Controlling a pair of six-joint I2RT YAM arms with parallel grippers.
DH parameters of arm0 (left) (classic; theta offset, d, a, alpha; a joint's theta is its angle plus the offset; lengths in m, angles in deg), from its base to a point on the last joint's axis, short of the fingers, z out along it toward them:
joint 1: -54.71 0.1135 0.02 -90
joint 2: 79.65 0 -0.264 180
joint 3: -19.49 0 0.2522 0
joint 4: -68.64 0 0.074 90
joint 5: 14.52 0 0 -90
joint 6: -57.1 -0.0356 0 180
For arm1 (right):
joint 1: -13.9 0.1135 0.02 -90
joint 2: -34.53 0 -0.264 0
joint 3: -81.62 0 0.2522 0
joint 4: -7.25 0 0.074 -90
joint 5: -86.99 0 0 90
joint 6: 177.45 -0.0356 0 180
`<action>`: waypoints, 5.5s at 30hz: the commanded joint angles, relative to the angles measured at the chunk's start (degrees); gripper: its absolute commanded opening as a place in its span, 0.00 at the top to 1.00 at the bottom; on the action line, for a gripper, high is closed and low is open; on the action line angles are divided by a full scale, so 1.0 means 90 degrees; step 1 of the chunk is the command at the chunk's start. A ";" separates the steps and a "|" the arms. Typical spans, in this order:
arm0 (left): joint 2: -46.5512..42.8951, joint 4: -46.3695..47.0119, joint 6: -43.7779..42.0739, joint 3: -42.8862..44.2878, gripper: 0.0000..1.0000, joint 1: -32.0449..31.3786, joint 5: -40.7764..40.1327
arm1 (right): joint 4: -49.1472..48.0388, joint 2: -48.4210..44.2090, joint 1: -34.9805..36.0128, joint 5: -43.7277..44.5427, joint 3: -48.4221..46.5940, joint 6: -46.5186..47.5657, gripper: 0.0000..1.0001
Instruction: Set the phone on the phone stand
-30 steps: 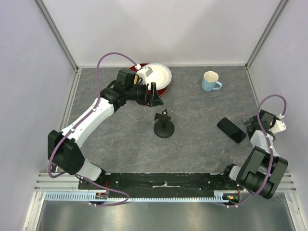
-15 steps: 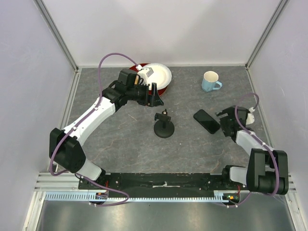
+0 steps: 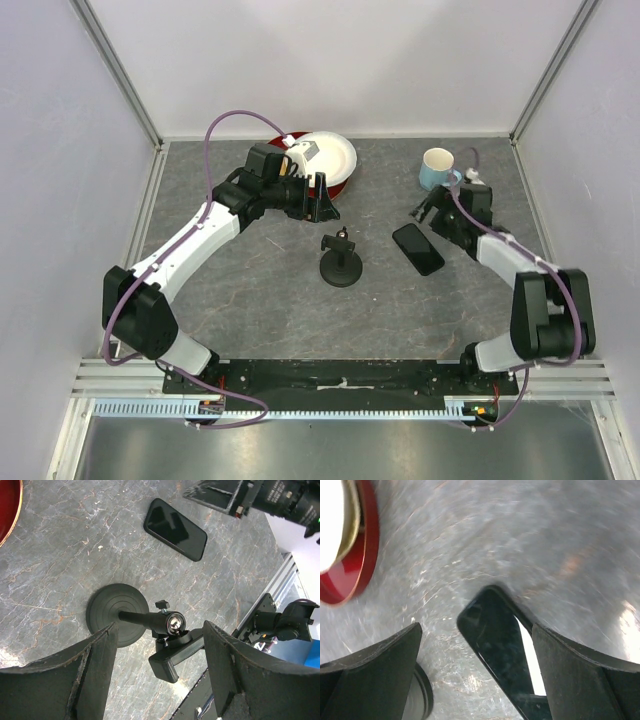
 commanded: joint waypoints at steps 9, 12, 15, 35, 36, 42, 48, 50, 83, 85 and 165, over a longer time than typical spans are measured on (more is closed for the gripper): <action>-0.0136 0.0150 0.0056 0.0000 0.26 -0.0014 0.0117 | 0.1186 0.1035 0.0517 -0.0753 -0.1065 0.3434 0.02; -0.0126 0.0160 0.0056 0.0009 0.26 -0.0014 0.0118 | 0.1333 0.1201 0.0693 -0.0577 -0.1173 0.3669 0.02; -0.0126 0.0160 0.0046 0.0009 0.26 -0.0014 0.0108 | 0.1498 0.1415 0.0898 -0.0469 -0.1329 0.3825 0.02; -0.0106 0.0160 0.0046 0.0000 0.25 -0.0014 0.0098 | 0.0962 0.0410 0.1212 0.0929 -0.0958 0.3445 0.02; -0.0106 0.0150 0.0046 0.0000 0.25 -0.0014 0.0098 | 0.0943 0.0526 0.1095 0.0579 -0.0948 0.3416 0.02; -0.0126 0.0150 0.0046 0.0000 0.25 -0.0014 0.0098 | 0.0981 0.1161 0.0635 -0.0019 -0.1055 0.3259 0.02; -0.0116 0.0140 0.0046 0.0000 0.25 -0.0014 0.0078 | 0.1059 0.1523 0.0605 -0.0712 -0.1192 0.3279 0.02; -0.0097 0.0131 0.0046 0.0000 0.25 -0.0014 0.0078 | 0.1108 0.1601 0.0605 -0.0927 -0.1231 0.3347 0.02; 0.0001 0.0121 0.0046 0.0029 0.25 -0.0014 0.0069 | 0.3403 0.2607 0.2265 0.1435 -0.2383 0.4343 0.05; -0.0018 0.0121 0.0046 0.0029 0.25 -0.0014 0.0049 | 0.3423 0.2656 0.2265 0.1406 -0.2442 0.4285 0.13; -0.2001 0.2299 -0.0179 -0.1387 0.23 -0.0531 0.0117 | 0.0951 0.3877 0.2334 -0.0576 -0.3956 0.2360 0.30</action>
